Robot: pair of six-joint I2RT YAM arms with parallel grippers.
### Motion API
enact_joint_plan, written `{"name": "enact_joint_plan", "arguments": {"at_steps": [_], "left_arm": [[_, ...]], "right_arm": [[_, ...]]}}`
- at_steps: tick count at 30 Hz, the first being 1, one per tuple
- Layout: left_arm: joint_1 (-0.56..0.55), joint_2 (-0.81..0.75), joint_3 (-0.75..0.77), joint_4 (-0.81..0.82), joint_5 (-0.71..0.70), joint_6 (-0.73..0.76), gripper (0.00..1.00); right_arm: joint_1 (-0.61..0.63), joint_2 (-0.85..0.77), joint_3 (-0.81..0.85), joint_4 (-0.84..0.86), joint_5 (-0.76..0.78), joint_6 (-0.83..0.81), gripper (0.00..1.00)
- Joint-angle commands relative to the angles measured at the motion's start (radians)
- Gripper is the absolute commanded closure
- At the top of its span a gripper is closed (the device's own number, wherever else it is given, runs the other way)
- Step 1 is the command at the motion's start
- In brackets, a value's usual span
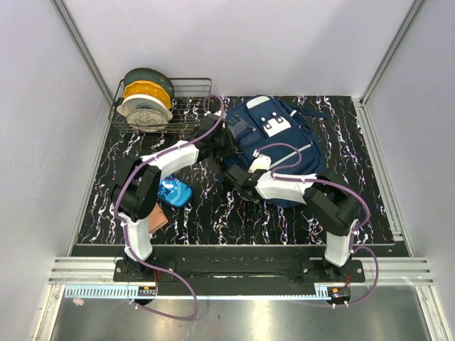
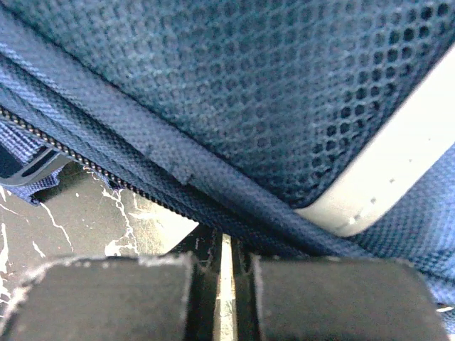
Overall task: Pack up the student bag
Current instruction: Zip the student bag at the center of the board.
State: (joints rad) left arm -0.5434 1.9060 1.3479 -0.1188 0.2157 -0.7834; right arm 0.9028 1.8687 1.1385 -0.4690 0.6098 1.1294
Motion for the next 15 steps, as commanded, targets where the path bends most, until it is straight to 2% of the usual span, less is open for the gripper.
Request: {"name": "enact_joint_plan", "arguments": {"at_steps": [1,8,11,15], "left_arm": [[-0.004,-0.084,0.005,0.044,0.096,0.015,1.0],[0.01,-0.09,0.01,0.027,0.093,0.038,1.0],[0.025,-0.097,0.016,0.004,0.073,0.065,1.0],[0.051,-0.104,0.016,-0.013,0.059,0.095,1.0]], "right_arm": [[-0.005,-0.036,-0.009,0.001,0.087,-0.019,1.0],[-0.005,-0.178,-0.117,0.06,-0.013,-0.155,1.0],[-0.005,-0.351,-0.225,0.084,-0.048,-0.187,1.0],[-0.005,-0.488,-0.363,0.092,-0.103,-0.178,1.0]]}}
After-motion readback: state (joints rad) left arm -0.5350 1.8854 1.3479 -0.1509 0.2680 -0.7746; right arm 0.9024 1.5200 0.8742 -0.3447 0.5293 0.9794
